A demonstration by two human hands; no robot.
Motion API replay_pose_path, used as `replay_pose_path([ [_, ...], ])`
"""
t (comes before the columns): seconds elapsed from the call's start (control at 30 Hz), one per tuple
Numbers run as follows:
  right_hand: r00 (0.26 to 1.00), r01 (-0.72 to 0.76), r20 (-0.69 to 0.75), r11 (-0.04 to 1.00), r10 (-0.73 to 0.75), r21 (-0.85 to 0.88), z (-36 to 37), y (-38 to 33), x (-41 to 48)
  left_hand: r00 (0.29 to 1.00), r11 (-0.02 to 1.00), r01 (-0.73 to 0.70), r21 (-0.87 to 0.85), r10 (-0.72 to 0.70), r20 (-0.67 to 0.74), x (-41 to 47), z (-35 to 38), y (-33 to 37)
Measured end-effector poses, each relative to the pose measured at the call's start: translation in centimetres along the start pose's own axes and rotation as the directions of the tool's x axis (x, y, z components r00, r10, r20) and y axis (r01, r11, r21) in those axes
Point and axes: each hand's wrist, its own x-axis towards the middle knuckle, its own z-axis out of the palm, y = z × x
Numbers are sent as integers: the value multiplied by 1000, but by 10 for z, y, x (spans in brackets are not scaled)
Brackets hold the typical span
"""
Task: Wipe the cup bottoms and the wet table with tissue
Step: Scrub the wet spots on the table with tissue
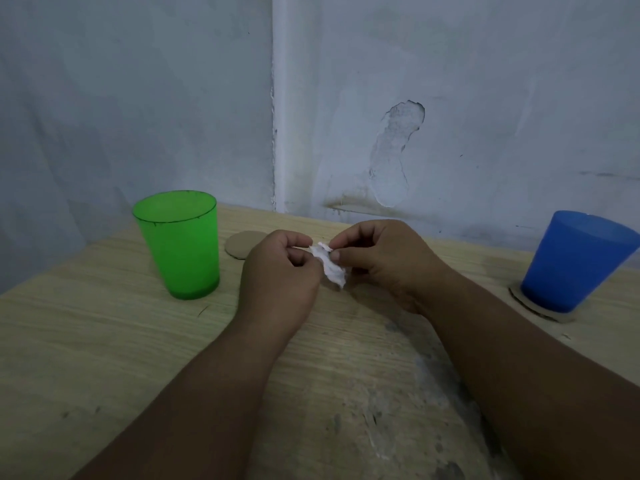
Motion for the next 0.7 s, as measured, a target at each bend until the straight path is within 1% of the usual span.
replay_pose_path([
  [0.1,997,66,-32,997,-67,-46,1,-1,-1,1000,1000,19,6,-19,20,0,1,1],
  [0.27,997,80,28,992,-77,-101,-1,-2,-4,1000,1000,25,16,-25,-15,-1,1,2],
  [0.33,993,114,43,971,-107,-208,0,-3,-6,999,999,39,10,-39,-32,0,1,3],
  [0.4,988,156,47,924,-148,-349,1,-1,-5,999,999,44,11,-44,-29,0,1,3],
  [0.43,984,173,34,899,-175,-402,1,0,-3,999,999,44,17,-44,-27,0,1,3],
  [0.5,975,177,-40,868,-221,-463,-1,3,2,999,999,45,29,-45,-22,-1,1,4],
  [0.57,961,131,-159,880,-226,-457,-9,5,10,999,998,53,44,-53,-8,-2,1,6],
  [0.63,942,57,-269,889,-198,-455,-14,8,20,998,996,64,64,-65,9,-2,1,8],
  [0.67,937,32,-291,879,-191,-475,-15,10,27,998,995,66,72,-67,16,-3,1,8],
  [0.7,940,21,-283,863,-189,-505,-15,13,33,997,995,67,78,-69,21,-3,1,9],
])
